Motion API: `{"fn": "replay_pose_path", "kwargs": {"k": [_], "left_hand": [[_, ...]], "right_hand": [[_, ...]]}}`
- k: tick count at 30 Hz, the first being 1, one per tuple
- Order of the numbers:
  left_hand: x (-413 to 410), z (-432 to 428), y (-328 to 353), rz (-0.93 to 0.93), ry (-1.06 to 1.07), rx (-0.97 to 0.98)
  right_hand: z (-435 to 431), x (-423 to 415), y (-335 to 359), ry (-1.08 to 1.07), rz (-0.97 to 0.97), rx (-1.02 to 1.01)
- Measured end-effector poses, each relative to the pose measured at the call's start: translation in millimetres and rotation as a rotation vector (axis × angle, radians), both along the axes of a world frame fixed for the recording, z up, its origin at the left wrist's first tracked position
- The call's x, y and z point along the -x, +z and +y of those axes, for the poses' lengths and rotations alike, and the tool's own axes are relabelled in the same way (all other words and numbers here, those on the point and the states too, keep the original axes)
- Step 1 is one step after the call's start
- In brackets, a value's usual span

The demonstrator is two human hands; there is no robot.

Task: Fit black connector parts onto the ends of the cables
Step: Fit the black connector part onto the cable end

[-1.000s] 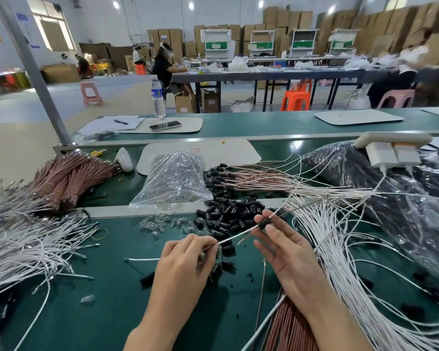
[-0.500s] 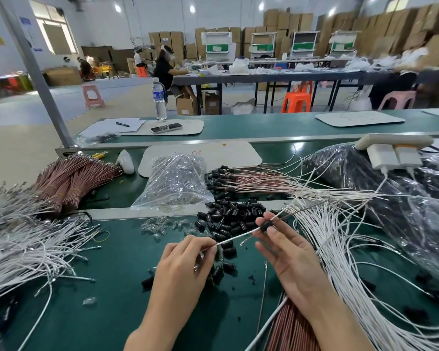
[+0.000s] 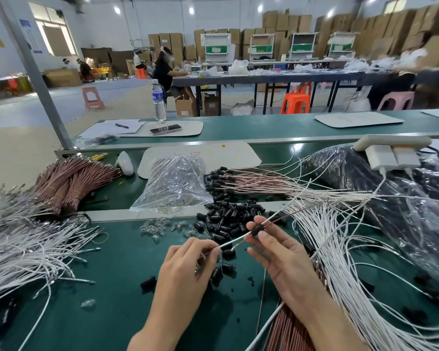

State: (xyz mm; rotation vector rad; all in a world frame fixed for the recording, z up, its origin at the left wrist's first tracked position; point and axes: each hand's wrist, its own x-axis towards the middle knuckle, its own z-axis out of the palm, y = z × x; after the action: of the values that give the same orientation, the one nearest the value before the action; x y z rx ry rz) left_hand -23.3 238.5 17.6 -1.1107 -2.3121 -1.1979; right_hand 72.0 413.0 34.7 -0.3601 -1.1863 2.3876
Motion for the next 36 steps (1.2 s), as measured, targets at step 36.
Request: {"fn": "replay_pose_path", "kwargs": {"k": [36], "left_hand": [[7.1,-3.5,-8.1,-0.147,-0.051,0.122]], "right_hand": [[4.3,-1.8,2.1,-0.030,0.013,0.038]]}}
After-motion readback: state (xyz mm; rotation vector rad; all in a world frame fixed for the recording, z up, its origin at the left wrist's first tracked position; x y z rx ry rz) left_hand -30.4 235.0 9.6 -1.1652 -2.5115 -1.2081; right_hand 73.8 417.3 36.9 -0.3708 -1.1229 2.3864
